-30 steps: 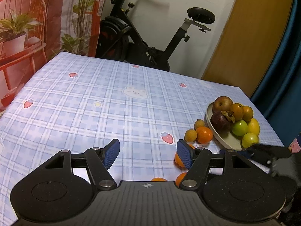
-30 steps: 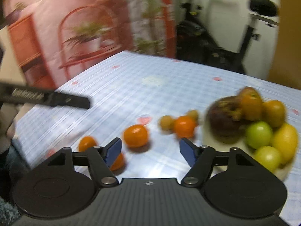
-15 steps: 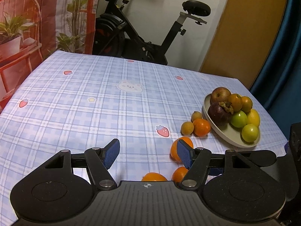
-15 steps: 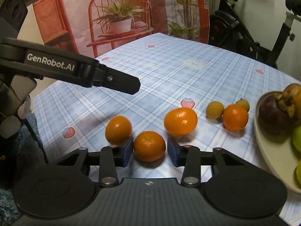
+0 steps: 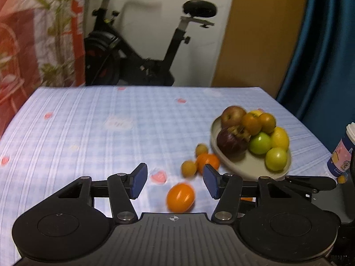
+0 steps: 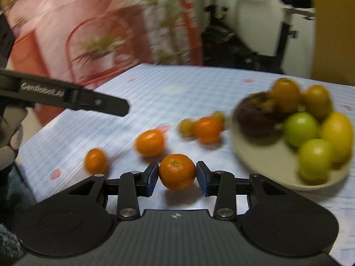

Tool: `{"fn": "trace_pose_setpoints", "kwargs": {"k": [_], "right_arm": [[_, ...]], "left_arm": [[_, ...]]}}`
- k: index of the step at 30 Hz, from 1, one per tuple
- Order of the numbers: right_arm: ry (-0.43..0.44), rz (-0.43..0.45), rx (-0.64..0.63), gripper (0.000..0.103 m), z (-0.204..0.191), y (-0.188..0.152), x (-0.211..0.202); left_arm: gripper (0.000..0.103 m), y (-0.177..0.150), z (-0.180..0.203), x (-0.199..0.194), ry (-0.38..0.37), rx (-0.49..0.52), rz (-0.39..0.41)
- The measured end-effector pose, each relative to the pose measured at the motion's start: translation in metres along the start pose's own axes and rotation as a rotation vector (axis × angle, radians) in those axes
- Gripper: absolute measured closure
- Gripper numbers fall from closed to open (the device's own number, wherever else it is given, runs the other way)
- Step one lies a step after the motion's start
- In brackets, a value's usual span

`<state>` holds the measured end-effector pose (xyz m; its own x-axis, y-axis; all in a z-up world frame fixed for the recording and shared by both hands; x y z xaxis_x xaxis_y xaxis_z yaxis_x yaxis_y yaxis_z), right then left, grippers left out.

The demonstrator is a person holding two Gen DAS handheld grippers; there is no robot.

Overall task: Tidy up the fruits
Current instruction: 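Carry both tangerines over the plate with the right and left tools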

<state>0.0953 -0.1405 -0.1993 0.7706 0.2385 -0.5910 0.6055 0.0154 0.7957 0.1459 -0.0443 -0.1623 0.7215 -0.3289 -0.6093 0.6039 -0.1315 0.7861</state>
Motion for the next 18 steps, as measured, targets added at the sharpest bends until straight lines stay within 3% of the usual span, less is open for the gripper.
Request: {"fn": "trace_pose_setpoints", "kwargs": {"k": [9, 14, 18], "right_arm": [[-0.096, 0.088, 0.060, 0.063, 0.035, 0.003, -0.025], [-0.129, 0.128, 0.079, 0.063, 0.049, 0.005, -0.035], [-0.139, 0.140, 0.102, 0.063, 0.056, 0.003, -0.041]], "left_arm": [[0.045, 0.024, 0.037, 0.039, -0.080, 0.106, 0.000], [0.065, 0.008, 0.048, 0.073, -0.074, 0.178, -0.083], [0.066, 0.004, 0.051, 0.088, -0.079, 0.194, -0.113]]}}
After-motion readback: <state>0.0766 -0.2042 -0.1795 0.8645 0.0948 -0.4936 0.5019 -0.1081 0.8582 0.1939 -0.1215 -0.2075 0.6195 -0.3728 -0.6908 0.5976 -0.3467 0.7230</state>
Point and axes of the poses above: each gripper's, at about its wrist camera, not at the fingertips, and x roughly the way its jaws point, z to its right, y to its top, the point moved 8 cm from there along x, roughly the way its jaws point, and after that the axes turned 2 degrees about z, right-handed, at the moved point
